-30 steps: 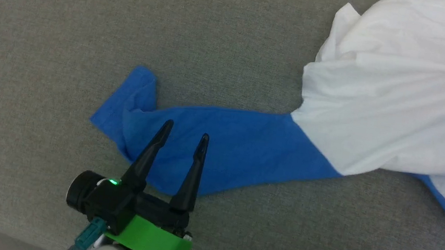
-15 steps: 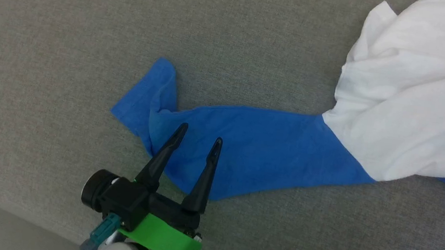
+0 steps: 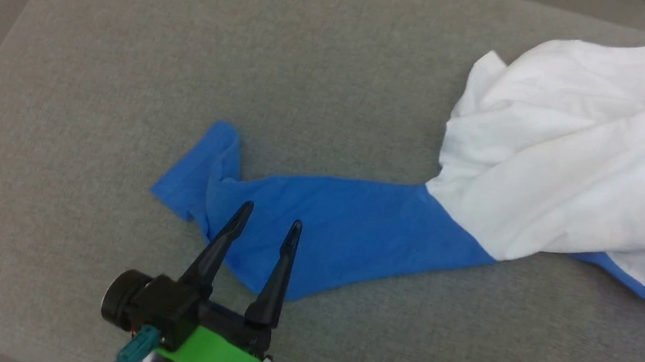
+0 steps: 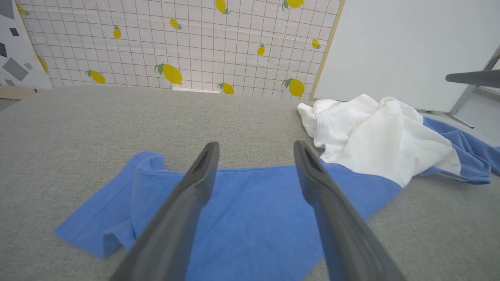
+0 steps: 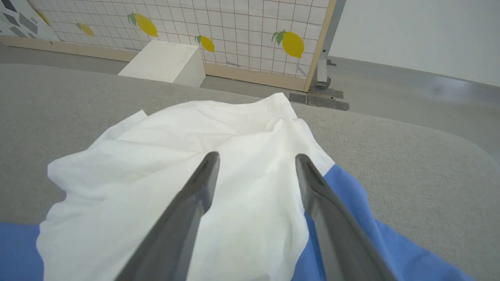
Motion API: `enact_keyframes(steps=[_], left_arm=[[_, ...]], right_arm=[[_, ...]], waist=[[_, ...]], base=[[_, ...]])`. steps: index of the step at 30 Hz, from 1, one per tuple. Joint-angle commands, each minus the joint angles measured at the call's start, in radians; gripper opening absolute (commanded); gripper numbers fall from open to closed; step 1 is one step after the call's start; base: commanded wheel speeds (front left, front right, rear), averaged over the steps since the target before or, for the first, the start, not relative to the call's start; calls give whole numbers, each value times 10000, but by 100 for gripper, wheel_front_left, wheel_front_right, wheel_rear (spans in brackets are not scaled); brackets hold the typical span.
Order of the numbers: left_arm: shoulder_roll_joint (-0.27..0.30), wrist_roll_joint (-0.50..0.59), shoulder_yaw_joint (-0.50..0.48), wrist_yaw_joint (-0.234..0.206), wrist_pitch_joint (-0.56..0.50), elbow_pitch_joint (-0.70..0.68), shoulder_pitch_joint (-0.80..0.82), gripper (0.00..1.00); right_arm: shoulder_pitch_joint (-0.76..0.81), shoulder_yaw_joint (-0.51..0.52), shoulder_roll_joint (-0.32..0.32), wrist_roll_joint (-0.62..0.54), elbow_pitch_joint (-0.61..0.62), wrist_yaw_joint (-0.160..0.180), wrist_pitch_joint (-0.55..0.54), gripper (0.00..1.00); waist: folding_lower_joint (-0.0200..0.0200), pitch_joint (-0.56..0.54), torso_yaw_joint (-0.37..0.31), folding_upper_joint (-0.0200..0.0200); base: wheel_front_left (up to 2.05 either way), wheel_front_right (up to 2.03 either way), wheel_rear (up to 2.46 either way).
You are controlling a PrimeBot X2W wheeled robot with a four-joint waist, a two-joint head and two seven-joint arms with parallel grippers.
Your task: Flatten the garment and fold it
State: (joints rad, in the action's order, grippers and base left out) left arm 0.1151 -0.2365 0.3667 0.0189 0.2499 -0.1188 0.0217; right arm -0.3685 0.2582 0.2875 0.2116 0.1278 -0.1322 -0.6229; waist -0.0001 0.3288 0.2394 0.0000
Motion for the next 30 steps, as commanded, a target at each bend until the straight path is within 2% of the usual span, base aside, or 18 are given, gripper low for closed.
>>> enact_keyframes(steps=[1,6,12,19,23,24,25,26,27,30], left_arm=[[93,-116,-49,-85,-21,-95,-120,100],[258,-154,-132,-177,-120,-398,-337,100],[325,-150,-101,-161,-184,-641,-174,100],[250,-140,9,-171,-176,-638,52,100],[205,-163,63,-158,-136,-550,135,100],[188,-171,74,-158,-125,-521,160,100],[175,-178,72,-167,-114,-501,175,100],[163,-185,72,-176,-102,-477,190,100],[157,-188,70,-184,-93,-457,200,100],[154,-207,32,-214,-62,-384,204,100]], right_arm=[[680,99,-250,158,366,15,-211,100],[2717,211,-752,421,1435,15,-804,100],[3317,-327,-458,409,1217,15,-899,100],[2641,-1287,654,254,210,15,-763,100],[2369,-1813,1285,337,-474,15,-1153,100],[2380,-2010,1453,414,-659,15,-1473,57],[2380,-2124,1541,520,-782,15,-1743,37],[2373,-2245,1628,666,-879,15,-2059,5],[2355,-2317,1701,750,-902,15,-2246,0],[2214,-2413,1781,957,-788,15,-2500,0]], waist=[[1,-601,-581,0],[1,-595,-854,0],[1,-86,-772,0],[1,519,-388,0],[1,713,-174,0],[1,729,-125,0],[1,732,-106,0],[1,729,-87,0],[1,718,-80,0],[1,560,-152,0]], base=[[0,0,0],[0,0,0],[0,0,0],[0,0,0],[0,0,0],[0,0,0],[0,0,0],[0,0,0],[0,0,0],[0,0,0]])
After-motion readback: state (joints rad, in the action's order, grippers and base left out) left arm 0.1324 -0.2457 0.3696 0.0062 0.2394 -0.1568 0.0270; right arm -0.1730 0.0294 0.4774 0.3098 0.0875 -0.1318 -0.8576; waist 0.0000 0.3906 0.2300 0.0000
